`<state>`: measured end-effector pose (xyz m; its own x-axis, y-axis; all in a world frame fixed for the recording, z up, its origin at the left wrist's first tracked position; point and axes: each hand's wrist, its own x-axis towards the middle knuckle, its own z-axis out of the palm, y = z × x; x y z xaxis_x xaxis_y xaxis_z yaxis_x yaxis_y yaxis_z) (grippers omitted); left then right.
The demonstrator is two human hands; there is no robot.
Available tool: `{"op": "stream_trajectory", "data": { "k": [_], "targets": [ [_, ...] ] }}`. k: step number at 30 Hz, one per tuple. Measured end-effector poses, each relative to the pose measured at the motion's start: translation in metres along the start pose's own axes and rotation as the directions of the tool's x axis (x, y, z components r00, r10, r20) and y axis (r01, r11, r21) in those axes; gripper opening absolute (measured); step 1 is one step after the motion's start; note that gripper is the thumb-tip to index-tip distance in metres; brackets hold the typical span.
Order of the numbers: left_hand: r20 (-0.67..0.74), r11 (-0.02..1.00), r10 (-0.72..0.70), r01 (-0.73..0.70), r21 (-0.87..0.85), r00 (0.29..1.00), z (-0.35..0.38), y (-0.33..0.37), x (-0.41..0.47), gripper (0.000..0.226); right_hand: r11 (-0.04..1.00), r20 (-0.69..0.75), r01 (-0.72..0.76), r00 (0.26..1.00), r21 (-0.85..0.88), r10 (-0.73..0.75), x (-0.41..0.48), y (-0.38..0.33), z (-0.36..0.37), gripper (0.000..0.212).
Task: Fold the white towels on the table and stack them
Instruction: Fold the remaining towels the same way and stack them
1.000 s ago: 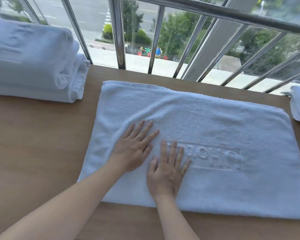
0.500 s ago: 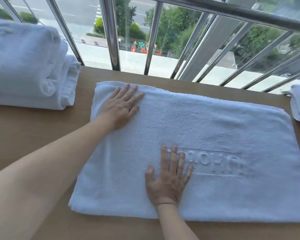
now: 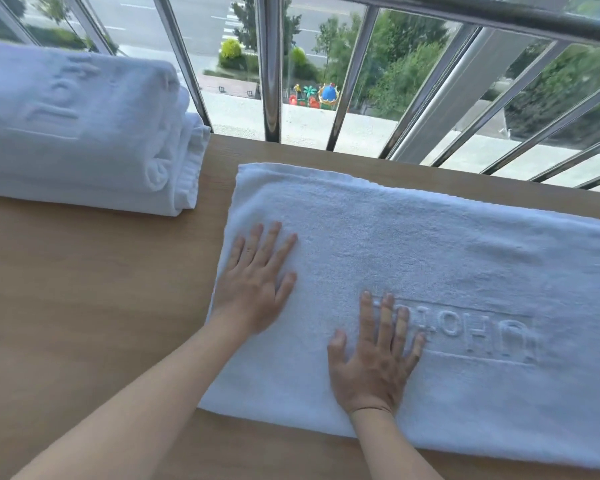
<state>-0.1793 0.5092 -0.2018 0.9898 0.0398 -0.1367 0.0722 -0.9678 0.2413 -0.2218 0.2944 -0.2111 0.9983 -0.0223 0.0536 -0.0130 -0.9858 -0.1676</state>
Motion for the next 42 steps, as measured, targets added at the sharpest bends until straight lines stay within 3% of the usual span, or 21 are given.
{"op": "stream_trajectory", "data": {
  "k": [9,12,19,25,30,39,42],
  "targets": [
    [0.019,0.979,-0.184,0.185,-0.089,0.983,-0.015,-0.044,0.097,0.059,1.0,-0.04,0.003,0.999,-0.014,-0.004,0.0,0.001,0.006,0.074],
    [0.023,0.977,-0.208,0.209,-0.046,0.978,-0.008,-0.027,0.067,0.063,1.0,-0.035,0.001,0.999,-0.008,-0.002,0.0,0.002,0.007,0.074],
    [0.003,0.998,-0.042,0.042,-0.051,0.999,0.025,0.021,-0.087,0.065,1.0,-0.013,-0.004,1.0,0.002,0.004,0.001,0.003,0.009,0.072],
    [0.045,0.994,-0.101,0.099,0.04,0.994,0.027,0.008,-0.147,0.063,0.999,0.035,-0.013,0.999,0.051,0.011,-0.003,0.001,0.0,0.069],
    [0.027,0.985,-0.17,0.171,-0.02,0.985,0.026,0.02,-0.146,0.066,0.995,0.096,0.016,0.995,0.097,-0.025,-0.01,0.005,-0.007,0.07],
    [0.034,0.999,0.052,-0.051,-0.015,0.998,0.041,0.102,-0.088,0.072,0.971,0.277,0.21,0.932,0.114,-0.234,-0.013,0.062,-0.023,0.057],
    [0.058,0.996,0.094,-0.094,-0.001,0.994,0.048,0.133,-0.069,0.073,0.975,0.34,0.21,0.914,0.074,-0.223,-0.004,0.099,-0.03,0.058]
  ]
}}
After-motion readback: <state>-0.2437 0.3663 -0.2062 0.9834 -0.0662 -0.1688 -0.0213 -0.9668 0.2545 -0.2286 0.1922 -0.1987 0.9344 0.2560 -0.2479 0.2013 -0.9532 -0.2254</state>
